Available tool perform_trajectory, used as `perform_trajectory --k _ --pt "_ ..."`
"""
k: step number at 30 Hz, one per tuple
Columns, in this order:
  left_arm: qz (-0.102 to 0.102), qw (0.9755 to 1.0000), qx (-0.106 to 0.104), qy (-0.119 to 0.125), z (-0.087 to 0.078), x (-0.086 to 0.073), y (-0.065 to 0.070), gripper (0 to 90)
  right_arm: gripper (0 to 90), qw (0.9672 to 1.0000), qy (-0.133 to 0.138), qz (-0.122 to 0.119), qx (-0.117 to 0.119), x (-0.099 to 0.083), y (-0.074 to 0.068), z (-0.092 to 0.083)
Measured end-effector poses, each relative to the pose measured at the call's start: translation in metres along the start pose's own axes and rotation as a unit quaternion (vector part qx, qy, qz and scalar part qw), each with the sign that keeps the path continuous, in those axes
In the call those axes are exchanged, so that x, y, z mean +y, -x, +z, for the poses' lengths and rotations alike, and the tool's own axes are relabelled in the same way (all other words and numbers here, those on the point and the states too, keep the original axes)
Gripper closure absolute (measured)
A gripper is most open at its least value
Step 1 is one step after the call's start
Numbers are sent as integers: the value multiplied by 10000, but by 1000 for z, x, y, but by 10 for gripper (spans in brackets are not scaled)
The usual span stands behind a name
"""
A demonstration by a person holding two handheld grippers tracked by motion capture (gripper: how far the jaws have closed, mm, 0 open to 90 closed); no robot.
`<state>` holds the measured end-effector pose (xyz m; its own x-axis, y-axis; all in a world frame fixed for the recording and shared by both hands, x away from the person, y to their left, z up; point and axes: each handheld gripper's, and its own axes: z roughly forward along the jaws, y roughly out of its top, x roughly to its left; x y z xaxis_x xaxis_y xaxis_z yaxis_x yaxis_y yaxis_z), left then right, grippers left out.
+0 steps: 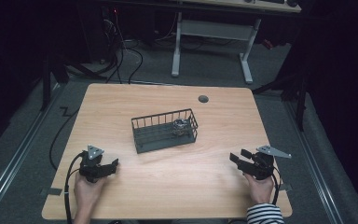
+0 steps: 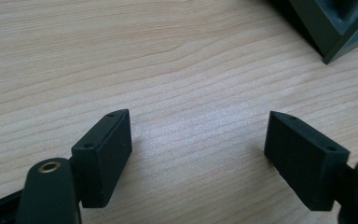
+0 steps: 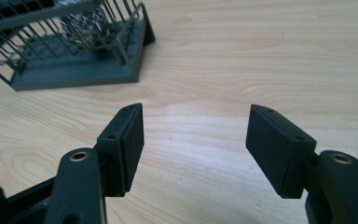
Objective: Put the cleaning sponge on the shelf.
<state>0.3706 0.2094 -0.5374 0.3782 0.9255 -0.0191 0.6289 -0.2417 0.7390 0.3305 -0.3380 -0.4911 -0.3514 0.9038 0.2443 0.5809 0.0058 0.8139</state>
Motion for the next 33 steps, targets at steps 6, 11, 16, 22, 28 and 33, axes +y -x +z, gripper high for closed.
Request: perform_trajectory --k 6,11,16,22,28,33 --pt "1 10000 1 0 0 0 0 237 371 9979 -234 -396 -454 -9 -2 5" --pt "6 10000 2 -2 0 0 0 238 368 9954 -426 -565 -645 -18 -4 13" --pt "8 10000 4 -4 0 0 0 238 364 9958 -426 -500 -643 -21 -1 17" --pt "10 10000 5 -4 0 0 0 238 361 9951 -464 -534 -697 -24 -2 27" --pt "8 10000 5 -3 0 0 0 237 353 9938 -610 -627 -683 -27 -6 33" --pt "11 10000 7 -6 0 0 0 236 346 9900 -843 -769 -823 -27 -10 38"
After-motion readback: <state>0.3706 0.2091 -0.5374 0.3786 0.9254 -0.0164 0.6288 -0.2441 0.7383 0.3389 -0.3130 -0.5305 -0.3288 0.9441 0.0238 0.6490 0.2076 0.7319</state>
